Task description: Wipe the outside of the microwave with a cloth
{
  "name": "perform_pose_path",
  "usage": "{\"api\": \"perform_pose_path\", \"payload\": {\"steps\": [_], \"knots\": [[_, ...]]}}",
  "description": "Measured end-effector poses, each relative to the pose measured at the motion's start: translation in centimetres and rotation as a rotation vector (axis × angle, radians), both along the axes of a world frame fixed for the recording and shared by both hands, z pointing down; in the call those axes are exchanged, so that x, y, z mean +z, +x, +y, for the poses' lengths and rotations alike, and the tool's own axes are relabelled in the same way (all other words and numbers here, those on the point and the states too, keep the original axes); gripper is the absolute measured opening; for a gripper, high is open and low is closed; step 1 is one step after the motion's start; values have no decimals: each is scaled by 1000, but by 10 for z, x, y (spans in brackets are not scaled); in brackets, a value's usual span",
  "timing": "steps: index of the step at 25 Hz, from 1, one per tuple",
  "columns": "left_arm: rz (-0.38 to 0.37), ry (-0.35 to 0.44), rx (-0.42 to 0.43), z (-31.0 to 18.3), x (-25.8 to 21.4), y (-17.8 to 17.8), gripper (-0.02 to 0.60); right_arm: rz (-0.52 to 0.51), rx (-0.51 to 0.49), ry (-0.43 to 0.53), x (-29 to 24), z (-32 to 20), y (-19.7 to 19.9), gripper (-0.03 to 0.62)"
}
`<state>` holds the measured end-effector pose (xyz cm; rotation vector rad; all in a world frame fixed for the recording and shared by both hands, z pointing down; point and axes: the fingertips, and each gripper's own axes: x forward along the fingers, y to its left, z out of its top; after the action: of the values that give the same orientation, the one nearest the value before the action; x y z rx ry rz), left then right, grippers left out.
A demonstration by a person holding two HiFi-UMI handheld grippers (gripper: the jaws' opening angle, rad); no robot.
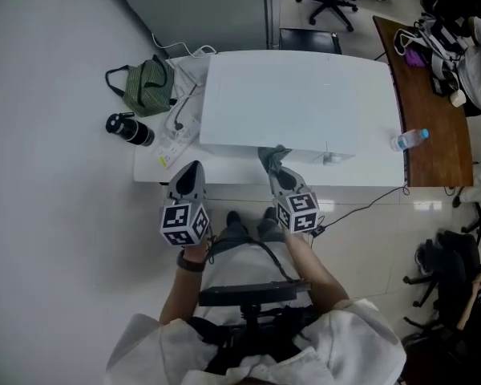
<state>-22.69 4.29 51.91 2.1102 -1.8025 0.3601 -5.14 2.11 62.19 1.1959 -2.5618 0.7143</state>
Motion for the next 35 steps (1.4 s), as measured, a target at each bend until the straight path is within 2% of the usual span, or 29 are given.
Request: {"api": "perform_pose_path", "payload": {"steps": [5,8,12,16,18,20,25,30,33,35], "knots": [[52,-6,-68,21,12,-55,21,-12,-205,-14,7,16,-122,23],[92,6,-73,23,12,-79,21,-22,-228,-18,8,12,-171,23],[130,-1,-63,28,12,-98,21,12,-159,-13,10,4,-193,23],[144,-38,-6,24,24,-95,21,67,-70,-30,26,4,-180,23],[137,-42,27,21,26,-91,21,84,-11,-28,31,1,-161,23],[138,-41,42,19,27,-89,21,93,75,-23,33,-8,-122,23],[144,-14,57,14,24,-83,21,168,409,-37,51,-15,47,23],[109,-8,114,6,24,-64,21,326,616,-14,71,4,187,23],[97,-14,112,4,25,-64,21,342,710,-28,72,12,232,23],[95,-18,111,4,26,-62,21,330,722,-39,76,12,234,23]]}}
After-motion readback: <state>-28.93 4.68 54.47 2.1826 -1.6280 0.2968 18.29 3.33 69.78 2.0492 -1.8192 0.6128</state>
